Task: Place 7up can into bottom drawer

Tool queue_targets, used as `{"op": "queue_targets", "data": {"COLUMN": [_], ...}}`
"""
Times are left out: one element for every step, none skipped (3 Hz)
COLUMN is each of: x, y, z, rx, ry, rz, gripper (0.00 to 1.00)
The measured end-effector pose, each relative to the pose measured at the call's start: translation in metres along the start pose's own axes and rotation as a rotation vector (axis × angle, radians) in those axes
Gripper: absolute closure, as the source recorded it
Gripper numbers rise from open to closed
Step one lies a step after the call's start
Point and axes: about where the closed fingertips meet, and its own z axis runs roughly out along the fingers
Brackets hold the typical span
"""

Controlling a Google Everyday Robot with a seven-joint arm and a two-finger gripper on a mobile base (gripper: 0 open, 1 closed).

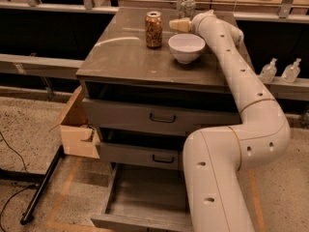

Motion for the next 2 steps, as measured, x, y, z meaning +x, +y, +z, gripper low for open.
{"op": "queue_targets", "data": {"x": [-0.0030, -0.0078], "y": [-0.0001, -0.0014], "z": [0.0000, -0.0014], "rx": [0.003, 0.006], "ry": [-0.006, -0.013], "rz": [0.001, 0.001], "gripper": [0.00, 0.01]}}
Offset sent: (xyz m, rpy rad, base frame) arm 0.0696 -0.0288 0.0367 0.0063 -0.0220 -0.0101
